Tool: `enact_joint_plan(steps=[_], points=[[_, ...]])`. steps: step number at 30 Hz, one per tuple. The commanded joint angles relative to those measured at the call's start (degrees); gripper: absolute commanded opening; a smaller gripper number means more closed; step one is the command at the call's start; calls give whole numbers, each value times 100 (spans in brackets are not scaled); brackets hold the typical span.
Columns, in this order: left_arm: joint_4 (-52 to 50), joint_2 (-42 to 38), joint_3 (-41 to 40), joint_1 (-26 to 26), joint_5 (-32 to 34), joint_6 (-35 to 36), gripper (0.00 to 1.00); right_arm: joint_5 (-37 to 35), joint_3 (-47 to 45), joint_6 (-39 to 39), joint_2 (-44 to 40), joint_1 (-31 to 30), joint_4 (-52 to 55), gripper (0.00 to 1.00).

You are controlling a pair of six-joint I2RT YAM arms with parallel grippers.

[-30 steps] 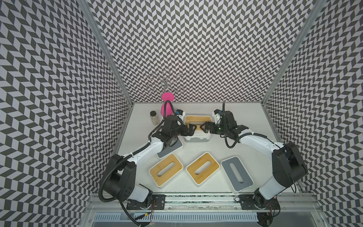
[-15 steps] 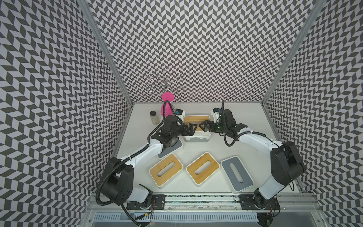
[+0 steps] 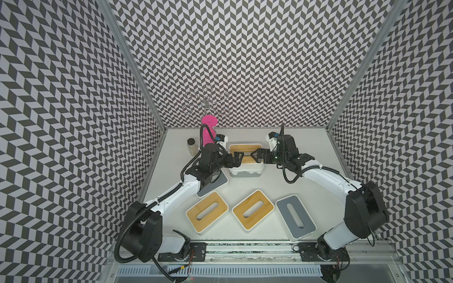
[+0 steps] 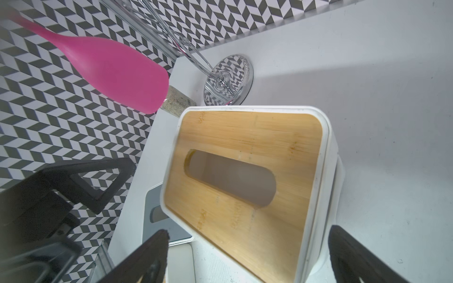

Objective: Stack the tissue boxes
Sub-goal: Place the tissue box at the tissue box, then move the tissue box to the center of the board.

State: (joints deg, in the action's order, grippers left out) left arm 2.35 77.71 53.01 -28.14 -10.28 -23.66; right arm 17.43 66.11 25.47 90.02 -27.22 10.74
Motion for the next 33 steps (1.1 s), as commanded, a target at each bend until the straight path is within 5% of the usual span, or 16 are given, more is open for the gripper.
enact_joint_plan(steps=[1,18,33], points=[[-149,-294,-133,-20,154,24,100,0,-170,-77,-361,19,-270,99],[-912,-1306,-881,-477,1108,29,100,876,-1584,141,-1576,-10,-1244,99],[-1157,-1200,-1473,-682,1480,-443,100,1319,-2829,32,-1894,-587,-2487,99]])
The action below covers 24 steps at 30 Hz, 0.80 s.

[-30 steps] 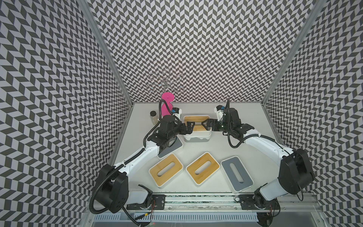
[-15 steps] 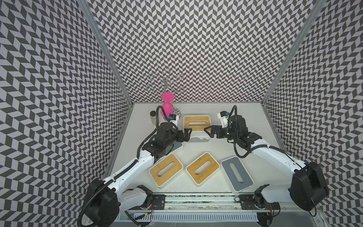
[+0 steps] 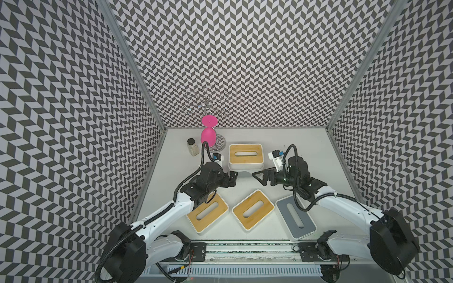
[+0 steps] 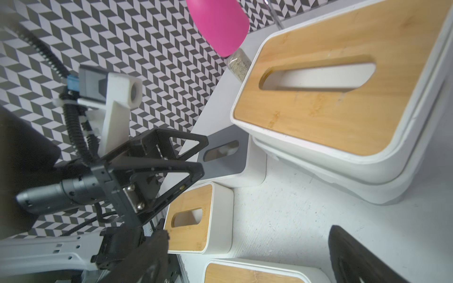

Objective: Stack the tissue boxes
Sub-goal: Move the tissue box to the center of the board.

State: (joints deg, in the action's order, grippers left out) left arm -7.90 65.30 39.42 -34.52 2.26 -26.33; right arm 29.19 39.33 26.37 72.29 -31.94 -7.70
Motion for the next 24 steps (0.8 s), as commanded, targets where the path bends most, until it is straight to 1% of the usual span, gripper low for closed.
enact_joint_plan(steps=[1,7,16,24], points=[[-118,48,-154,-46,283,-188,99,148,-209,-45,-111,-155,-726,99],[-2,270,-198,-35,381,-222,100,127,-406,68,-83,-286,-1001,99],[0,830,-73,192,419,-227,99,142,-456,58,-131,-329,-1065,99],[233,1080,-32,504,174,-189,100,82,-477,57,-163,-339,-1084,99]])
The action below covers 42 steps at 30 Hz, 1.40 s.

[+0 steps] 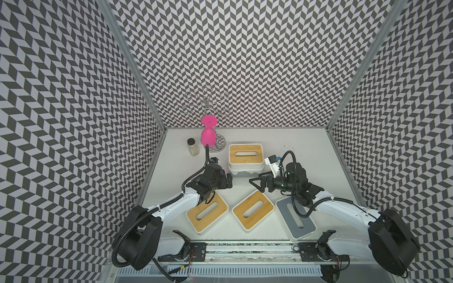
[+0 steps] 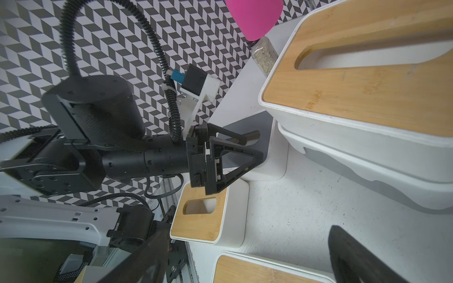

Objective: Stack the tissue boxes
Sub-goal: Move the tissue box to the center of the board.

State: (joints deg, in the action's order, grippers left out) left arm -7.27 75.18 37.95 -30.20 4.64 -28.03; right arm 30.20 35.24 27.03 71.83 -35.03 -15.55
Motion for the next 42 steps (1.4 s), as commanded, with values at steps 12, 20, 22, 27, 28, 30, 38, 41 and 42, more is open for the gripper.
enact_joint_plan(steps=[12,20,22,27,28,30,38,41,42], points=[[255,357,217,466,-122,14,100,-47,-75,-4,-82,-35,-309,99],[111,262,170,1214,-70,-123,99,-58,-67,12,-32,-33,-299,99],[76,167,145,1447,-100,-175,100,-44,-72,16,-13,-31,-317,99],[63,-47,105,1692,-245,-174,100,-25,-61,47,43,-31,-335,99],[18,-28,102,1693,-236,-213,100,-32,-57,43,58,-31,-347,99],[-34,23,107,1684,-209,-195,100,-49,-52,65,57,-31,-343,99],[-690,49,494,1034,350,125,100,81,-22,83,70,-33,-378,99],[-1126,161,712,663,924,251,100,133,-46,83,66,-33,-414,99],[-1235,233,758,579,1003,311,100,152,-66,64,56,-31,-427,99]])
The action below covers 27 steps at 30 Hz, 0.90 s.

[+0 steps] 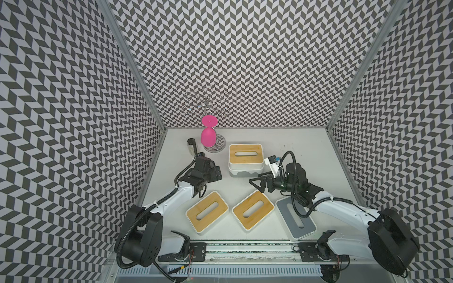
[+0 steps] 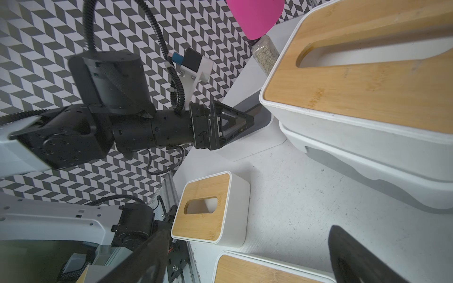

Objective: Stack the tissue boxes
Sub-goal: Move the tissue box to the center of the board, then pick up the tissue box from the center of the board.

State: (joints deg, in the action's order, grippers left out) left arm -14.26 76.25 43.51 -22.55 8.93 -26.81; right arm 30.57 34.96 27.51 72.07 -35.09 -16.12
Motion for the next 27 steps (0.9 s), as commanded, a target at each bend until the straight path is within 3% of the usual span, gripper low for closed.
enact_joint_plan(steps=[1,15,27], points=[[-633,210,255,-253,621,248,99,130,-41,-7,33,-26,-374,99],[-800,733,474,-466,1251,404,100,193,-68,-178,-13,-24,-392,99],[-568,1266,708,150,868,810,100,188,-55,-158,66,-26,-410,99]])
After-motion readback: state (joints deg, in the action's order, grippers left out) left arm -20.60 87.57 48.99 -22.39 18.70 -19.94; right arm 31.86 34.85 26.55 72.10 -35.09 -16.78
